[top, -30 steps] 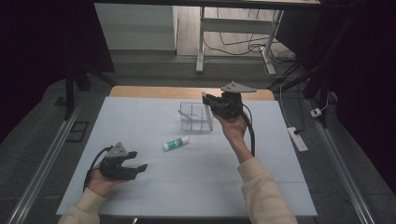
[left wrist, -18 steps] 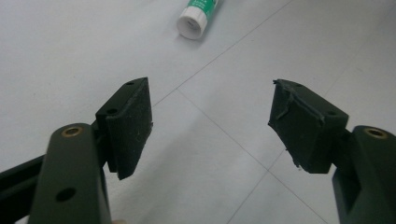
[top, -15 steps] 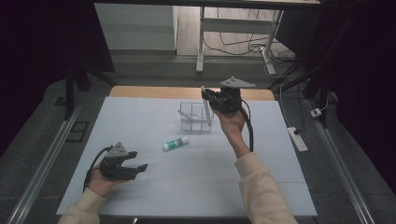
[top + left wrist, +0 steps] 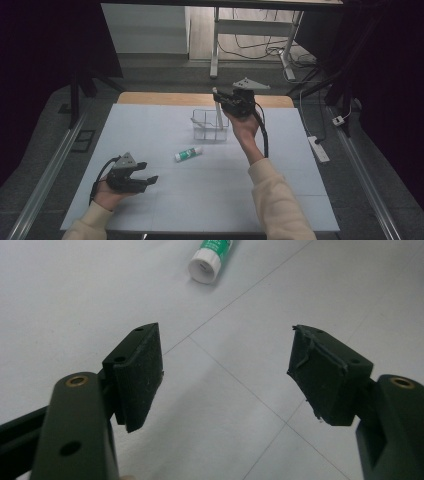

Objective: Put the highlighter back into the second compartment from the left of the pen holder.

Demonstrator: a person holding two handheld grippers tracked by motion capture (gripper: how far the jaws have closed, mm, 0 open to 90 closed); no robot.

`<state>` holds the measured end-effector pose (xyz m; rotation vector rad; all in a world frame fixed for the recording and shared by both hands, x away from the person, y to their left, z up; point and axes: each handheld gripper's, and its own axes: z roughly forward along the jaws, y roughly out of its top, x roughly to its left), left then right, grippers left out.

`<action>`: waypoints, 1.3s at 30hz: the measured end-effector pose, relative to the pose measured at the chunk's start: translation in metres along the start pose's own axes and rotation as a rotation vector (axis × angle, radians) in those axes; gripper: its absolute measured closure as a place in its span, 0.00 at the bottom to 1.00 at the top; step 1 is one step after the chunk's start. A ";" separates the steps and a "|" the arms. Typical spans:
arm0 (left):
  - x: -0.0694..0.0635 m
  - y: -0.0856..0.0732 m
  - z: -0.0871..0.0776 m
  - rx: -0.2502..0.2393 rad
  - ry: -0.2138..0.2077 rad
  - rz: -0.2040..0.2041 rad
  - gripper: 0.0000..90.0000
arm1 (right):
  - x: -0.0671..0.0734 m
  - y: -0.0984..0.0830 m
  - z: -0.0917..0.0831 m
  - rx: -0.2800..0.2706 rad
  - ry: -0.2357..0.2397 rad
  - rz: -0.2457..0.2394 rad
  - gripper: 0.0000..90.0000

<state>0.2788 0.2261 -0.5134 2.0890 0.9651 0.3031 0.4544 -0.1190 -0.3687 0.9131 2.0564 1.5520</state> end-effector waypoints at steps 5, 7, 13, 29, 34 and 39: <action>0.000 0.000 0.000 0.001 -0.002 0.002 0.33 | -0.001 0.001 0.004 -0.001 -0.005 0.005 0.86; 0.000 0.000 0.000 0.001 -0.002 0.002 0.33 | -0.002 0.002 0.005 -0.004 -0.009 0.006 0.86; 0.000 0.001 -0.001 -0.004 -0.002 0.001 0.33 | -0.003 0.002 0.014 -0.010 -0.010 0.015 0.86; -0.001 0.001 -0.001 -0.006 -0.009 0.004 0.33 | -0.006 0.005 0.044 -0.044 -0.016 0.005 0.86; 0.000 0.000 0.000 -0.003 -0.010 0.002 0.33 | -0.012 0.000 0.053 -0.040 -0.027 0.013 0.86; 0.001 0.000 0.000 -0.001 -0.012 0.002 0.33 | -0.016 -0.008 0.061 -0.015 -0.031 0.027 0.86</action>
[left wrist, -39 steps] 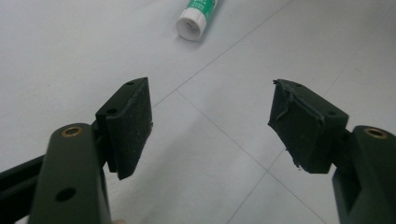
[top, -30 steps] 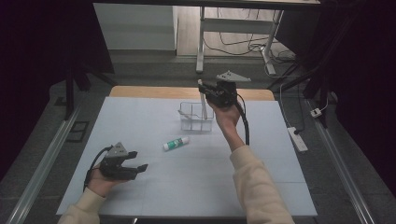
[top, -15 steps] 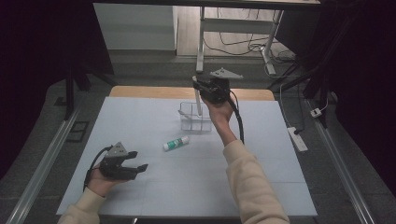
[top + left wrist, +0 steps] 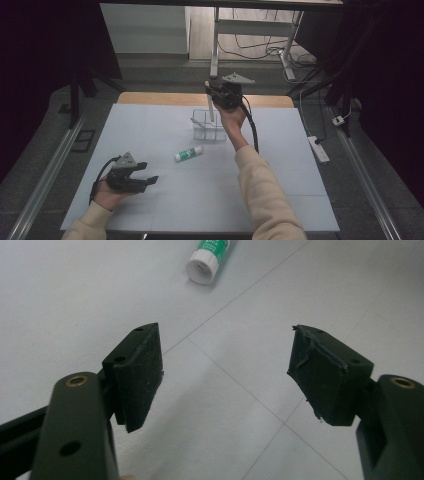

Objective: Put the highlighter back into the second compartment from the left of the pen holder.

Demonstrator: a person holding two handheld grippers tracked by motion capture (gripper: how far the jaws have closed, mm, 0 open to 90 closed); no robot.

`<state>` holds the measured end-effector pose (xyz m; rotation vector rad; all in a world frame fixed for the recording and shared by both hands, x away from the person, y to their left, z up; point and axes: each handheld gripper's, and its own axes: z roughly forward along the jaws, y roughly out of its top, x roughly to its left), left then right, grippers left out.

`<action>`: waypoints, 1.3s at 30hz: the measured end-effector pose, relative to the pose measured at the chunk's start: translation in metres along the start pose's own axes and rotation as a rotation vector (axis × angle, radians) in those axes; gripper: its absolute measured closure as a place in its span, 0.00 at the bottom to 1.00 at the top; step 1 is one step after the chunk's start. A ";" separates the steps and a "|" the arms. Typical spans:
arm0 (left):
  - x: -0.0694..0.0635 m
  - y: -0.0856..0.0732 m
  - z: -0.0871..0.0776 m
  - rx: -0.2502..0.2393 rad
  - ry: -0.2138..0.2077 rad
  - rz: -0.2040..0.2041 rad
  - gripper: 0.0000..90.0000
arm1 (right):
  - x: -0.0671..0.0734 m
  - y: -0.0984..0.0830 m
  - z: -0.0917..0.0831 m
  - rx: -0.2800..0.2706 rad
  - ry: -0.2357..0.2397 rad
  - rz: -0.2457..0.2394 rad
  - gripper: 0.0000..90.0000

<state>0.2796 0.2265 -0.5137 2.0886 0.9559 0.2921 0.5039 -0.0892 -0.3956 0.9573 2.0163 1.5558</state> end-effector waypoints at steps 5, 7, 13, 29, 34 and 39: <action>0.000 0.000 0.000 0.001 0.000 0.001 0.33 | 0.001 -0.003 0.001 0.037 -0.010 -0.009 0.69; 0.000 0.000 0.000 0.001 0.001 0.003 0.33 | 0.001 -0.004 -0.001 0.051 -0.020 -0.020 0.66; -0.001 0.000 0.000 0.005 0.002 0.003 0.33 | -0.001 -0.006 -0.015 0.059 -0.003 -0.025 0.63; 0.000 0.000 0.001 0.010 0.010 0.002 0.33 | -0.016 -0.037 -0.056 0.128 0.046 -0.048 0.60; 0.000 0.000 0.000 0.009 0.012 0.002 0.33 | -0.019 -0.046 -0.066 0.144 0.058 -0.061 0.59; 0.000 0.000 0.001 0.011 0.011 0.003 0.33 | -0.025 -0.058 -0.078 0.158 0.065 -0.053 0.58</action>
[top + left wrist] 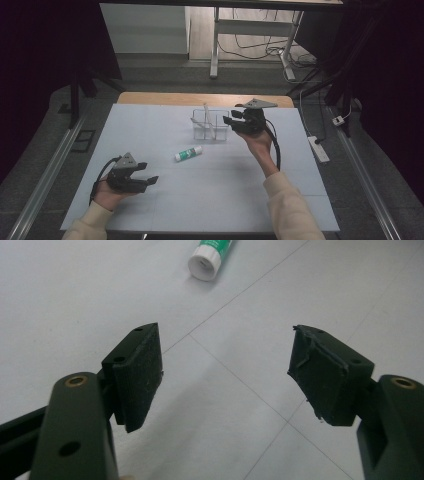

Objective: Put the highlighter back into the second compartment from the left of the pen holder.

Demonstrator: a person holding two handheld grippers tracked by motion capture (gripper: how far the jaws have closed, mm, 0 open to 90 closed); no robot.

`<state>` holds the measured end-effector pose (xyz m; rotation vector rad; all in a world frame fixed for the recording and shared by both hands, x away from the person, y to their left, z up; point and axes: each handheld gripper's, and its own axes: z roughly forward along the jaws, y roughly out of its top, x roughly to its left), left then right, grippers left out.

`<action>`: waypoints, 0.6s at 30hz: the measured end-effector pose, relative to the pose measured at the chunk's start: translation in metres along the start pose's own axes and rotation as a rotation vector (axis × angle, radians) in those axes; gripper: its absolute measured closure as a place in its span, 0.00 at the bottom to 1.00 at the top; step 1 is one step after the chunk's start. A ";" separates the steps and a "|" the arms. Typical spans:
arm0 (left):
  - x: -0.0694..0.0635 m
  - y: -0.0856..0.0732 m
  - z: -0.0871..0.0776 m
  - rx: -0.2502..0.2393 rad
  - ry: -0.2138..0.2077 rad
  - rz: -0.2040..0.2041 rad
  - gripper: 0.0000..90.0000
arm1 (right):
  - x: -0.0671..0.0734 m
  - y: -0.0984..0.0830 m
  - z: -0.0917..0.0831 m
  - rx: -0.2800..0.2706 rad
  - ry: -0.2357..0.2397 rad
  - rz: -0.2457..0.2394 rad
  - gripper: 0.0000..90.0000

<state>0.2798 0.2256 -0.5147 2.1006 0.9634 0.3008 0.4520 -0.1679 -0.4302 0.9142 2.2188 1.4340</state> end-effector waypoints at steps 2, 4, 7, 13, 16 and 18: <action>0.000 0.000 0.000 0.000 0.001 -0.001 0.33 | -0.002 -0.006 -0.006 0.005 0.003 0.005 0.57; 0.000 0.000 0.000 0.001 0.002 -0.001 0.33 | -0.003 -0.011 -0.010 0.014 0.011 0.009 0.55; 0.000 0.000 0.000 0.001 0.003 -0.001 0.33 | -0.003 -0.017 -0.018 0.008 0.013 0.008 0.55; 0.000 0.001 0.001 0.002 0.003 -0.001 0.33 | 0.001 -0.031 -0.036 0.022 0.017 -0.006 0.52; 0.001 0.000 0.001 0.002 0.002 -0.002 0.33 | 0.004 -0.041 -0.047 0.028 0.024 -0.009 0.51; 0.001 0.000 0.002 0.002 0.001 -0.003 0.33 | 0.006 -0.048 -0.055 0.041 0.017 -0.028 0.51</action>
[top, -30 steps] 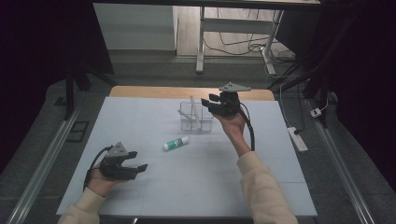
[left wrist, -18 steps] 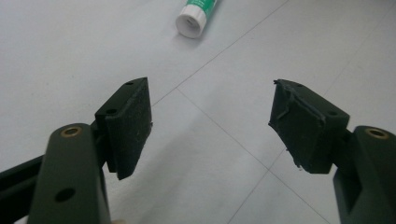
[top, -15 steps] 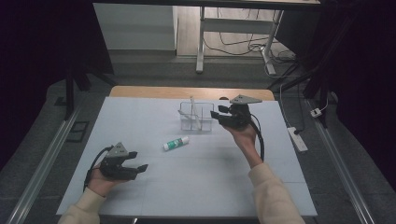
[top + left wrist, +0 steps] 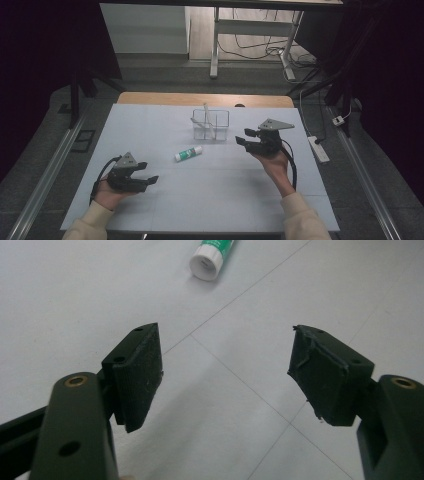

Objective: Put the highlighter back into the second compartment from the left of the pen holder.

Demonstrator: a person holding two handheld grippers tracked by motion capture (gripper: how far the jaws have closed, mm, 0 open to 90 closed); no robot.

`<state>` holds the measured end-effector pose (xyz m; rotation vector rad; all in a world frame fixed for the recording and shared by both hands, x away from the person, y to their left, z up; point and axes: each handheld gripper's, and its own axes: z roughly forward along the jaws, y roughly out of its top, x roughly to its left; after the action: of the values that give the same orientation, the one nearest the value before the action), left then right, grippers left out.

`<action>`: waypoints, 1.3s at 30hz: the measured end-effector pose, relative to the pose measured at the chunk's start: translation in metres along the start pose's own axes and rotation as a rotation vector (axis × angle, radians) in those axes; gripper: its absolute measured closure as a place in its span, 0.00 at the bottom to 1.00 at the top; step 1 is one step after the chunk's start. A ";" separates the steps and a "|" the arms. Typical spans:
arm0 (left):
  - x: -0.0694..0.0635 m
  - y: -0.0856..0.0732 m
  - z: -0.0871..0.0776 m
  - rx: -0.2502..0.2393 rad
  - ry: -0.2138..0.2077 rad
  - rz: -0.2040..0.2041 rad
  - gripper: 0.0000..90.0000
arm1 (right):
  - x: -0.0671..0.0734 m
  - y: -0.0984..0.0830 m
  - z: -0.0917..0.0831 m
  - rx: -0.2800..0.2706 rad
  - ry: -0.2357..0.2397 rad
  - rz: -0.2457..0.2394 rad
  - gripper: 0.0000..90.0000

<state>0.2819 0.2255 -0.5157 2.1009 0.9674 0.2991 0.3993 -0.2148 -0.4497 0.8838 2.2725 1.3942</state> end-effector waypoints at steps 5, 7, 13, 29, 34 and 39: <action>0.000 0.001 0.001 -0.001 -0.002 0.003 0.33 | 0.003 -0.017 -0.018 0.026 0.000 -0.022 0.50; 0.000 0.001 0.001 -0.001 -0.002 0.002 0.33 | 0.003 -0.024 -0.024 0.035 -0.003 -0.023 0.50; 0.000 0.001 0.002 -0.001 -0.002 0.002 0.33 | 0.004 -0.042 -0.036 0.057 -0.008 -0.026 0.50; 0.001 0.008 0.002 -0.017 0.003 0.004 0.33 | 0.003 -0.068 -0.052 0.107 -0.016 -0.059 0.48; 0.001 0.015 0.001 -0.029 0.002 0.004 0.33 | 0.002 -0.071 -0.054 0.118 -0.014 -0.064 0.48; 0.001 0.023 0.003 -0.030 -0.007 0.003 0.33 | 0.001 -0.073 -0.055 0.120 -0.020 -0.059 0.48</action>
<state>0.2963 0.2159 -0.5008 2.0746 0.9500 0.3054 0.3430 -0.2761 -0.4887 0.8558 2.3677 1.2299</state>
